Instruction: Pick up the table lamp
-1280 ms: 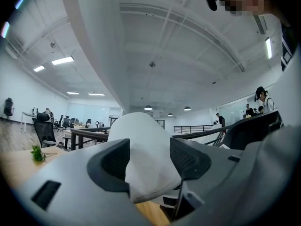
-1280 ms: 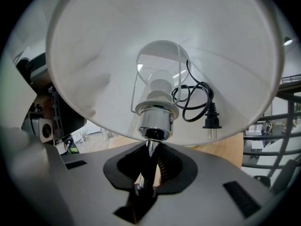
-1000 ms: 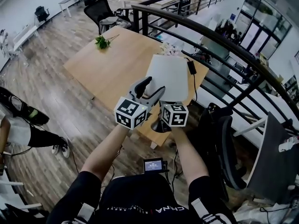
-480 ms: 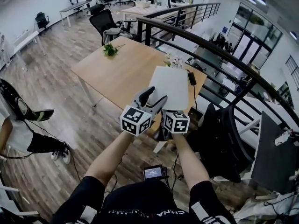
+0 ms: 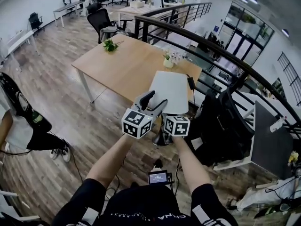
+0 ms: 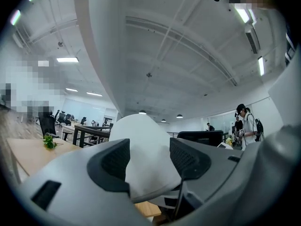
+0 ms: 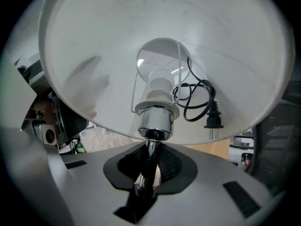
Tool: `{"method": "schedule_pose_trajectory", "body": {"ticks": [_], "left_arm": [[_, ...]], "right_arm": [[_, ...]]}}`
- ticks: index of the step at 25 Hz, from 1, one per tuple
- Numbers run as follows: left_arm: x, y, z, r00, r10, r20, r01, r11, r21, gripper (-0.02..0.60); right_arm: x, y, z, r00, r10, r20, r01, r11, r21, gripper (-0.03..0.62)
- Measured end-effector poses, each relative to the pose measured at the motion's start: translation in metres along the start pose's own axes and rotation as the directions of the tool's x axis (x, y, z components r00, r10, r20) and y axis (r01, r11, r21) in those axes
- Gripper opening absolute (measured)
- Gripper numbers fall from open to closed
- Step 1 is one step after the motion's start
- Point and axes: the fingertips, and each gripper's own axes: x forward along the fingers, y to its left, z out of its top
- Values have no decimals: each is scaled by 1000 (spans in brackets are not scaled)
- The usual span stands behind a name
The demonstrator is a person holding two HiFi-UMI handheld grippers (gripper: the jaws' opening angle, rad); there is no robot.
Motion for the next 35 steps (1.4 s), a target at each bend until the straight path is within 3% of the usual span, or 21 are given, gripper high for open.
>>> {"method": "schedule_pose_trajectory", "body": {"ticks": [8,21,35], "left_arm": [[-34,-41,-5,1000,-7,6,8,999,-34,273],[-22,-97,-28,999,30,-21,-30,999,-18,272],[6,-126,-11,1000,28,5,-28,999,23,272]], "right_arm": [[-48,16,-28,999,-18,-31,18,1000,15,77],[-89,-15,-56,999,25,-46,-23,999,45,77],[-109,-43,-33,999,34,-11,-34,999,43,77]]}}
